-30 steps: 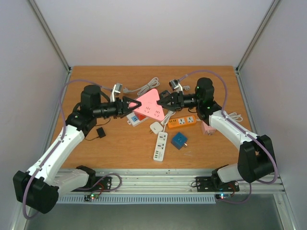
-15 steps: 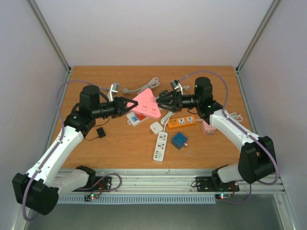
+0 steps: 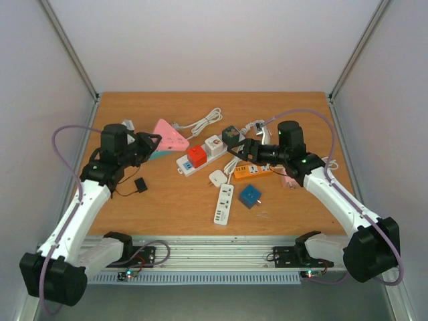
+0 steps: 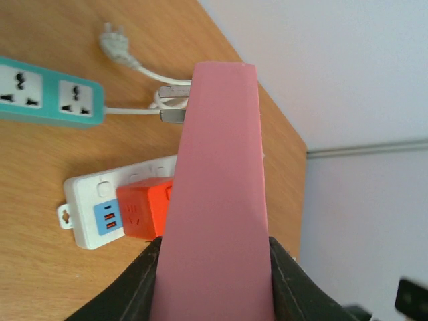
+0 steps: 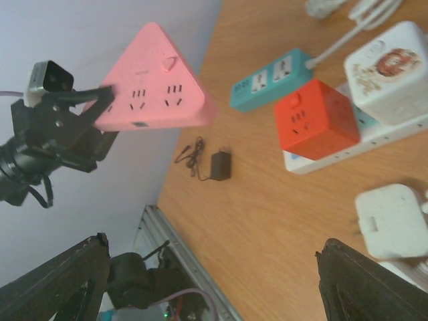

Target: Insert the plug

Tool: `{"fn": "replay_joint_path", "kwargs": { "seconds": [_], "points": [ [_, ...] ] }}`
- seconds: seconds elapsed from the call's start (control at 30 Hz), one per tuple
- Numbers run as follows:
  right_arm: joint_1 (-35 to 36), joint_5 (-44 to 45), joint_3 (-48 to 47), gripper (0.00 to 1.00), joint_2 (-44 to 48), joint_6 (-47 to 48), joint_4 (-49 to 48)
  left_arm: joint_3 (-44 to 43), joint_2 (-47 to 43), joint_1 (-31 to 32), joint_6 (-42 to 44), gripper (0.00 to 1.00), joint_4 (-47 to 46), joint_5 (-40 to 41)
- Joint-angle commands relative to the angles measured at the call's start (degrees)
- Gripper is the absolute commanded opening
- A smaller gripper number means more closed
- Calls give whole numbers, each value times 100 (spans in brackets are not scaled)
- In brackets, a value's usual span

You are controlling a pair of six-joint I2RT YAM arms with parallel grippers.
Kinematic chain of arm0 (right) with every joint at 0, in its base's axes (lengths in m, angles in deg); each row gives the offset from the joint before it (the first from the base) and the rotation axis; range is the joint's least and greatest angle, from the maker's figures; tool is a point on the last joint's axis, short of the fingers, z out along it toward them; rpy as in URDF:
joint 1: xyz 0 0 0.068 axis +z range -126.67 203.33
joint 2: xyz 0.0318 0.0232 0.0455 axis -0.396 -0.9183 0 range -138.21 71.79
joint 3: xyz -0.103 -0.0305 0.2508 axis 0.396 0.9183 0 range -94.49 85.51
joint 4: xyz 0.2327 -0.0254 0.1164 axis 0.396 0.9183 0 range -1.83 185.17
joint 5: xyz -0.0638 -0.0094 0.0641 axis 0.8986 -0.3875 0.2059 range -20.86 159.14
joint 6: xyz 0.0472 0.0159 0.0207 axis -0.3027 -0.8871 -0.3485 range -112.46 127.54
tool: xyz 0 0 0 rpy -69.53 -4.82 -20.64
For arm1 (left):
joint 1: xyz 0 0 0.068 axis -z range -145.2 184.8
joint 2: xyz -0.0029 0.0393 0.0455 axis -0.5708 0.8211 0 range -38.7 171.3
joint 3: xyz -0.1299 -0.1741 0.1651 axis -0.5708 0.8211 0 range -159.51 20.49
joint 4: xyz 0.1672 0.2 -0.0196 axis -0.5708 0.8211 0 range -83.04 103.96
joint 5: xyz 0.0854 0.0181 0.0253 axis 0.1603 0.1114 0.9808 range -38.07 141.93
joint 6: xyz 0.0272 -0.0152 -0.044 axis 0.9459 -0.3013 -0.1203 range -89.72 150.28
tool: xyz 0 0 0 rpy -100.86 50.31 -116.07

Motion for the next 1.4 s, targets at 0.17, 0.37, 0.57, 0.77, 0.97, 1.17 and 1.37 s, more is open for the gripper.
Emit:
{"fn": "replay_joint_path", "kwargs": {
  "seconds": [0.17,0.37,0.57,0.77,0.97,1.17,1.37],
  "points": [
    [69,575,260,85,382,471,430,322,806,-729,-1880,0,-1218,-973],
    [216,819,254,85,560,626,662,520,1232,-867,-2471,0,-1744,-1131],
    [228,863,238,85,576,627,770,429,1653,-1071,-2540,0,-2063,-1537],
    [229,842,201,85,431,618,787,666,1624,-1333,-2360,0,-2323,-1496],
    [236,815,116,85,291,627,834,1220,1854,-1459,-2635,0,-3364,-1736],
    [245,789,58,85,190,637,858,1518,2106,-1458,-2691,1,-3925,-1870],
    [256,787,9,86,119,645,888,1823,2248,-1500,-2756,0,-4374,-1754]
  ]
}}
